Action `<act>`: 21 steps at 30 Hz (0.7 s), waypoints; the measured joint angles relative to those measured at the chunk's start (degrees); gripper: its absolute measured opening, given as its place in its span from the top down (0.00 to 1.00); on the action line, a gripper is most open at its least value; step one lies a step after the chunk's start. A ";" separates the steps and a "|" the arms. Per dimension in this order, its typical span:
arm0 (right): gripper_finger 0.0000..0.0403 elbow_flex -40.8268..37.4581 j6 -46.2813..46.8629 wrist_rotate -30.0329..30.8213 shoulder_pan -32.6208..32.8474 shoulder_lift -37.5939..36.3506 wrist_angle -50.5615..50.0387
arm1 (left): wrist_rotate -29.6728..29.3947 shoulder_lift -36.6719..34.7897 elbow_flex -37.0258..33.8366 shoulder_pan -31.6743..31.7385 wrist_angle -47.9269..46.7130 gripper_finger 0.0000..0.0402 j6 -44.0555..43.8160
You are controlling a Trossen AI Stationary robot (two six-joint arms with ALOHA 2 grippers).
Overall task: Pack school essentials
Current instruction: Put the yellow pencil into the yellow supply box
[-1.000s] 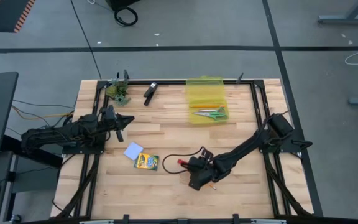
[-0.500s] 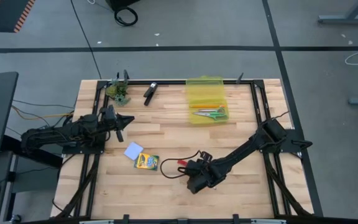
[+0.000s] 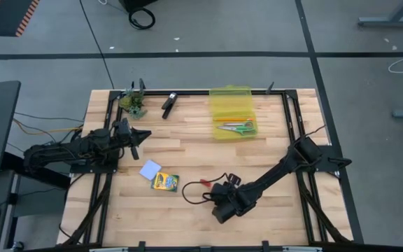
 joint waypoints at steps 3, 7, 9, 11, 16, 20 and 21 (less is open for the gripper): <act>0.54 0.19 0.24 0.40 0.38 0.73 -0.04 | 0.00 -0.01 0.00 0.01 -0.03 0.93 0.00; 0.55 0.28 0.48 0.79 0.60 1.27 -0.25 | 0.00 0.00 0.00 -0.01 -0.02 0.91 0.00; 0.57 0.28 0.48 0.78 0.69 1.30 -0.31 | -0.01 -0.01 0.00 -0.01 0.05 0.91 0.00; 0.60 0.28 0.65 0.67 0.81 1.32 -0.31 | 0.01 0.01 0.00 -0.01 -0.07 0.91 0.00; 0.70 0.31 0.86 0.20 1.31 1.39 -0.13 | -0.01 -0.01 0.00 -0.01 0.00 0.93 0.00; 0.77 0.26 1.08 0.11 1.65 1.41 -0.41 | -0.01 -0.01 0.00 0.00 -0.02 0.94 0.00; 0.79 0.26 1.17 0.11 1.74 1.43 -0.52 | -0.01 -0.01 0.00 -0.01 -0.04 0.94 0.00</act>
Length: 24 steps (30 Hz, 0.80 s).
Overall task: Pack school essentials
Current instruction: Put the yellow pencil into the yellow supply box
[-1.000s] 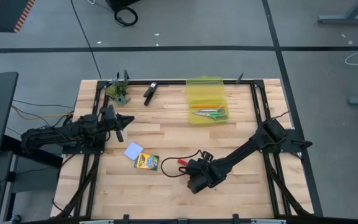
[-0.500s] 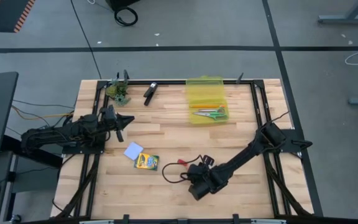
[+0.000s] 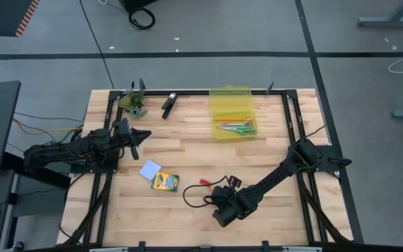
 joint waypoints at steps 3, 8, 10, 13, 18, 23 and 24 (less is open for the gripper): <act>0.82 -0.04 0.38 -0.14 0.11 0.00 -0.12 | -0.01 0.00 0.00 0.00 0.02 0.93 0.00; 0.86 -0.07 0.77 -0.14 0.40 0.02 -0.30 | -0.01 0.00 0.00 0.01 0.00 0.92 0.00; 0.88 -0.11 0.99 -0.17 0.43 0.02 -0.32 | -0.01 0.00 0.00 0.01 0.01 0.91 0.00; 0.89 -0.11 0.94 -0.25 0.44 0.04 -0.40 | -0.01 0.00 0.00 0.02 0.00 0.91 0.00; 0.89 -0.13 0.72 -0.34 0.44 0.04 -0.43 | -0.01 0.00 0.00 0.01 0.00 0.92 0.00; 0.89 -0.13 -0.39 -0.36 0.42 -0.09 -0.34 | -0.01 0.00 0.00 0.00 0.00 0.93 0.00; 0.89 -0.13 -0.60 -0.34 0.43 -0.09 -0.34 | -0.01 0.00 0.00 0.00 0.00 0.92 0.00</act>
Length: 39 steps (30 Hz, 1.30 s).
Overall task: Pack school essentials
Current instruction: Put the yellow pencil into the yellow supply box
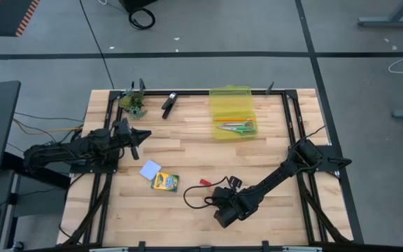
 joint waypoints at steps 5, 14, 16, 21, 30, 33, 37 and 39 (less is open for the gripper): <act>0.90 0.84 -1.95 -0.34 -0.06 0.07 -0.75 | 0.01 0.00 0.00 0.00 0.00 0.91 0.00; 0.90 3.96 -3.83 -1.51 -0.02 -0.90 -4.95 | 0.01 0.01 0.00 0.01 0.00 0.92 0.00; 0.90 5.24 -4.23 -1.44 -0.03 -0.90 -7.28 | 0.00 0.00 0.00 0.00 0.07 0.93 0.00; 0.90 8.10 -6.43 -1.06 -0.15 -0.92 -9.56 | 0.00 0.02 0.00 0.01 -0.01 0.92 0.00; 0.90 13.27 -9.78 0.07 -1.29 -1.11 -14.10 | 0.00 0.00 0.00 0.00 0.08 0.91 0.00; 0.90 15.15 -11.31 0.51 -1.62 -1.11 -15.59 | 0.01 0.02 0.00 0.00 0.07 0.92 0.00; 0.90 17.89 -13.21 1.42 -2.13 -1.11 -17.93 | 0.00 0.02 0.00 0.02 0.09 0.93 0.00; 0.90 19.07 -14.42 1.88 -2.46 -1.11 -18.96 | 0.02 0.02 0.00 0.01 0.07 0.93 0.00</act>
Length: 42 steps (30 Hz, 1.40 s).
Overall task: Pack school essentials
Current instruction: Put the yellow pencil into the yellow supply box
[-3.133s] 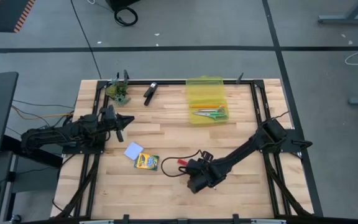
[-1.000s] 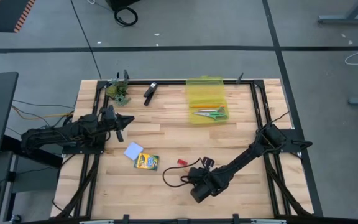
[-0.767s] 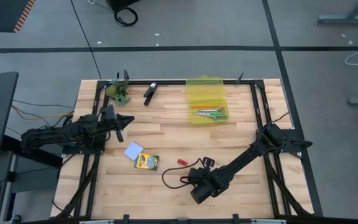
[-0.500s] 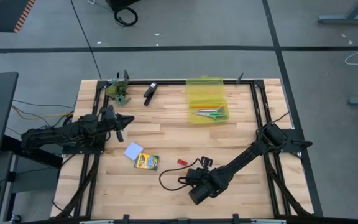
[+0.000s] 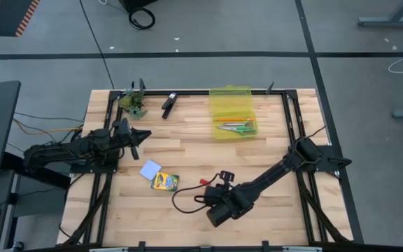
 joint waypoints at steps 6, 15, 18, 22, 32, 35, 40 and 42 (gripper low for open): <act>0.90 3.65 -2.93 1.20 -0.98 -0.07 -3.85 | -0.02 0.00 0.00 -0.01 0.02 0.91 0.00; 0.90 8.53 -7.43 3.59 -2.13 -0.07 -8.31 | -0.02 0.00 0.00 -0.01 0.02 0.94 0.00; 0.90 9.77 -8.72 4.40 -2.61 -0.07 -10.05 | -0.02 0.00 0.00 0.01 0.02 0.93 0.00; 0.90 11.33 -10.36 4.96 -3.28 -0.07 -12.24 | -0.01 0.00 0.00 0.00 0.02 0.91 0.01; 0.90 14.04 -16.64 5.28 -6.71 -0.07 -17.53 | -0.02 0.00 0.00 -0.01 0.02 0.93 0.01; 0.90 14.49 -19.17 5.36 -8.41 -0.07 -18.79 | -0.02 0.00 0.00 -0.01 0.02 0.94 0.00; 0.90 14.83 -23.21 5.36 -11.54 -0.10 -21.17 | -0.02 -0.02 0.00 0.01 0.04 0.92 0.00; 0.90 14.83 -24.47 5.34 -12.86 -0.09 -22.37 | -0.02 0.00 0.00 0.01 0.02 0.91 0.00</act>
